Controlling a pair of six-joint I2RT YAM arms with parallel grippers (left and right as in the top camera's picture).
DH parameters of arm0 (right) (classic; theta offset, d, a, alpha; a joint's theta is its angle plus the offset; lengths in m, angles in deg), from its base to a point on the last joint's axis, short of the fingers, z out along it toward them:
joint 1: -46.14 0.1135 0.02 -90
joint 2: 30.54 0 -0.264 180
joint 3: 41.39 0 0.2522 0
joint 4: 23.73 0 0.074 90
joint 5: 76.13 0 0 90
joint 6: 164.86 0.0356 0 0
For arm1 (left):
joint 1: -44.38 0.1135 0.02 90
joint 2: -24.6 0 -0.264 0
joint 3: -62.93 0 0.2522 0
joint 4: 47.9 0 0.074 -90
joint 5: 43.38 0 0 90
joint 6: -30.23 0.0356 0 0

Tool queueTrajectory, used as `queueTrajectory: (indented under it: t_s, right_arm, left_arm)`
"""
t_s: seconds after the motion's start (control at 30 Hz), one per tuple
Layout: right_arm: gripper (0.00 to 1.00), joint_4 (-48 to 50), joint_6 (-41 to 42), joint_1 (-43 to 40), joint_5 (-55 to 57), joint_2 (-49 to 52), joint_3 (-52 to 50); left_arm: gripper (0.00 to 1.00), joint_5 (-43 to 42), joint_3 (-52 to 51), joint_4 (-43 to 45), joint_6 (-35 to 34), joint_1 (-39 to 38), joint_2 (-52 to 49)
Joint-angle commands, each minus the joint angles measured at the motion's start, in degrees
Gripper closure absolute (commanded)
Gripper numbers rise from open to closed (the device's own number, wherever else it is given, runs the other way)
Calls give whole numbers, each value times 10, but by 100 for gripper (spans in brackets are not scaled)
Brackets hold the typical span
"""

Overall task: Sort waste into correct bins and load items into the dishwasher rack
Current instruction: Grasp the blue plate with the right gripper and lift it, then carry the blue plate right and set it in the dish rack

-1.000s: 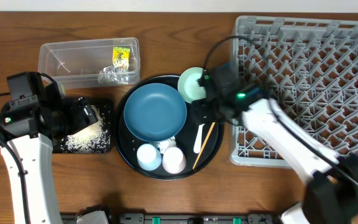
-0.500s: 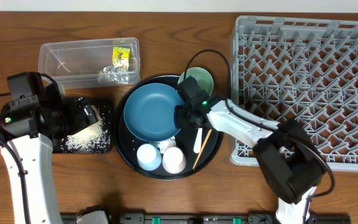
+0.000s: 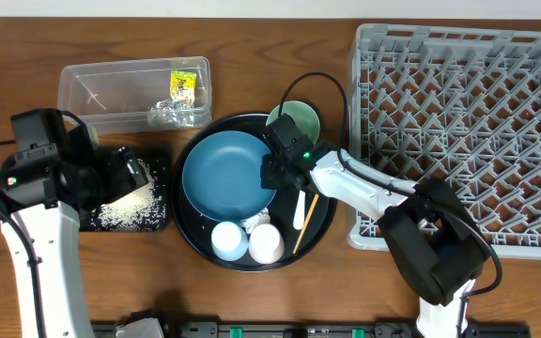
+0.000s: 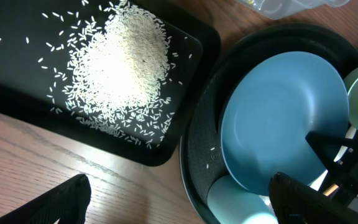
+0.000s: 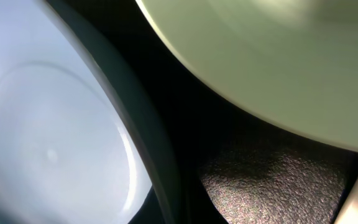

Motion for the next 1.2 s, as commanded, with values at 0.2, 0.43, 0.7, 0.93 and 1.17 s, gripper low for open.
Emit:
queueTrajectory:
  t_s: [0.2,0.43,0.7,0.93,1.17]
  right_arm:
    - [99,0,-71,-12,40,-110,42]
    - [99,-24,-162,-60,140,-218,47]
    - [99,-44,-316,-205,428,-320,47]
    - [99,67,-444,-373,673,-311,47]
    - [99,257,-628,-491,750,-260,47]
  left_arm:
    - [7,1,5,-1,-3,3,-2]
    - [7,1,5,-1,-3,3,-2]
    - [7,1,5,-1,-3,3,-2]
    - [7,1,5,-1,-3,3,-2]
    - [7,1,5,-2,-3,3,-2]
